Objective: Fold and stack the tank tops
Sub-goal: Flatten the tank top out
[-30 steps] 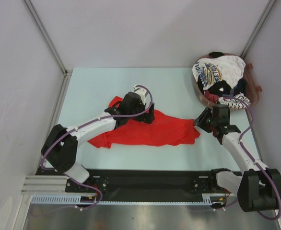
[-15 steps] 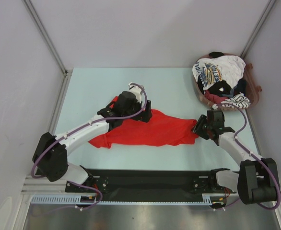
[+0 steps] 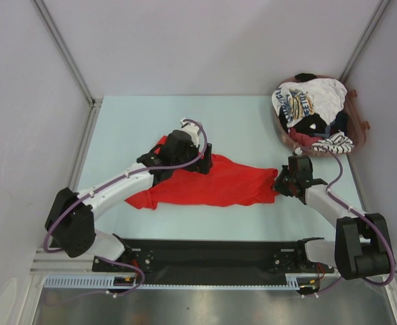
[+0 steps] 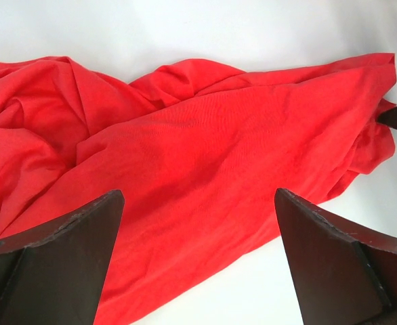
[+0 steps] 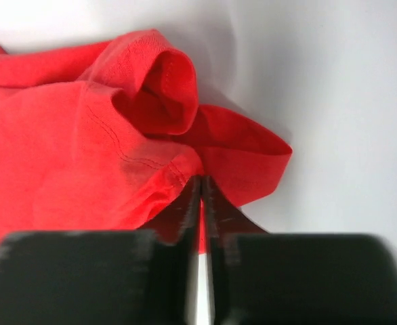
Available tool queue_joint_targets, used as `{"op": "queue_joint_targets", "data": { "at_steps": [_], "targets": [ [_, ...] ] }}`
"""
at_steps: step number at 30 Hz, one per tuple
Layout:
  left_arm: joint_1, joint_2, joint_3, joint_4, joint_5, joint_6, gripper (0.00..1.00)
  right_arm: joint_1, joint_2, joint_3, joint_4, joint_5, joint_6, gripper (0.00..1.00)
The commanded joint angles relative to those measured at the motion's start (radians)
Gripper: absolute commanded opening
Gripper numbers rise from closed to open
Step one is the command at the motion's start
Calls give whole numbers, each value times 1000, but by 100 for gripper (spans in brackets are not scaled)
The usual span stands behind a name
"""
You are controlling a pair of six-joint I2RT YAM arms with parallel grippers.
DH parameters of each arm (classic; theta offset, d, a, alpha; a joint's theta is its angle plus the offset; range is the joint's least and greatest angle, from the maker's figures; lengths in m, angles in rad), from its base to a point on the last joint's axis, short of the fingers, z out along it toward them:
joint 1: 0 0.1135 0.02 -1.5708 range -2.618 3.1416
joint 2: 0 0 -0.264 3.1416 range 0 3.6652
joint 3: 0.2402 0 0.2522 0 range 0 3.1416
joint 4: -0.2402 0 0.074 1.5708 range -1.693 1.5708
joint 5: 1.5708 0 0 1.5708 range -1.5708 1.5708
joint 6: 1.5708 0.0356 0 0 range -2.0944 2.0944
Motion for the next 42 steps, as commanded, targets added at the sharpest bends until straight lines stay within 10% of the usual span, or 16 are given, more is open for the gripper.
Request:
{"op": "queue_joint_targets", "data": {
  "at_steps": [1,20,36,42],
  "targets": [
    [-4,-47,-4,-8,-28,17,100,27,-20,42,0,48,-31,0],
    [2,-305,-159,-151,-122,-113,100,-102,-273,271,-270,12,-50,0],
    [229,-413,-499,-93,-22,-288,100,-268,-258,251,-207,-70,-28,0],
    [228,-308,-512,-8,-21,-291,62,-268,-256,246,-203,-78,-31,0]
  ]
}}
